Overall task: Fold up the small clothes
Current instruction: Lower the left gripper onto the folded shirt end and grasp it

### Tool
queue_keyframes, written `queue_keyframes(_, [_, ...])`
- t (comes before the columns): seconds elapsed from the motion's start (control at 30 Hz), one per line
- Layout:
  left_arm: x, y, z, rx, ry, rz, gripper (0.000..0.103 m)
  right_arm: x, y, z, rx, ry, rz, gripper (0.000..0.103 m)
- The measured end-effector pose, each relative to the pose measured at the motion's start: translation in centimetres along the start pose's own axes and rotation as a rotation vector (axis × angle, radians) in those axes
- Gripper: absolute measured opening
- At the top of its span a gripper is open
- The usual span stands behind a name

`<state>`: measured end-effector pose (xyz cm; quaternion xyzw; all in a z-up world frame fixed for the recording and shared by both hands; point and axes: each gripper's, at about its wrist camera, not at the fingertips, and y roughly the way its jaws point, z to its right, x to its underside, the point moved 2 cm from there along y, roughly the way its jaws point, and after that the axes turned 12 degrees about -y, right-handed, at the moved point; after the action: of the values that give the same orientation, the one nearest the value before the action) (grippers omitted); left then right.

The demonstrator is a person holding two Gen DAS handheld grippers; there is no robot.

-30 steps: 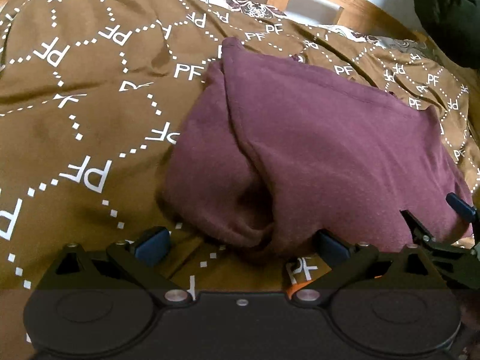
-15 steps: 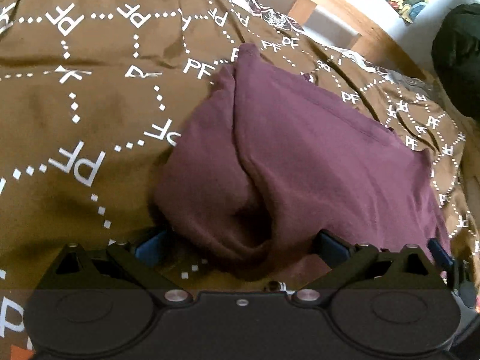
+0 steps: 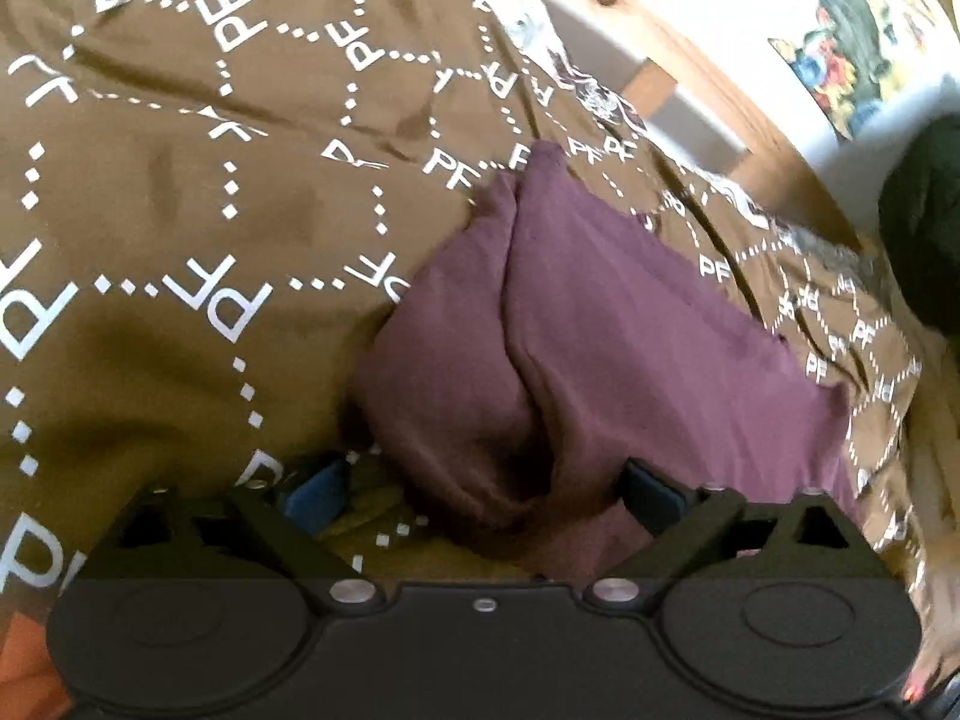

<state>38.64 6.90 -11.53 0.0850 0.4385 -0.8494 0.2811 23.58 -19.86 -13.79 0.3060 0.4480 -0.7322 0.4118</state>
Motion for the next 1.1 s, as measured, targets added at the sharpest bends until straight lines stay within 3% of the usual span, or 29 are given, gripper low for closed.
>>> queue_keyframes(0.2, [-0.5, 1.5, 1.3, -0.054, 0.033, -0.012, 0.101, 0.0, -0.1, -0.2, 0.007, -0.003, 0.004, 0.102])
queue_keyframes(0.3, [-0.3, 1.6, 1.8, -0.075, 0.07, -0.021, 0.093, 0.0, -0.1, -0.1, 0.007, -0.003, 0.005, 0.102])
queue_keyframes(0.5, [-0.3, 0.7, 1.4, -0.033, 0.063, -0.033, 0.062, 0.1, -0.3, -0.2, 0.007, 0.003, 0.011, 0.103])
queue_keyframes(0.57, [-0.2, 0.5, 1.3, -0.017, 0.064, -0.042, 0.042, 0.1, -0.4, -0.1, 0.003, 0.007, 0.013, 0.103])
queue_keyframes(0.67, [0.0, 0.2, 1.4, -0.022, 0.077, -0.033, 0.025, 0.1, -0.6, 0.0, -0.007, 0.019, 0.018, 0.103])
queue_keyframes(0.93, [0.3, -0.8, 3.7, -0.078, 0.192, -0.002, 0.018, -0.2, -1.6, 0.4, -0.048, -0.009, 0.043, 0.103])
queue_keyframes(1.1, [0.5, -0.9, 4.5, -0.122, 0.207, 0.008, 0.017, -0.5, -1.5, 0.8, -0.084, -0.005, 0.026, 0.103])
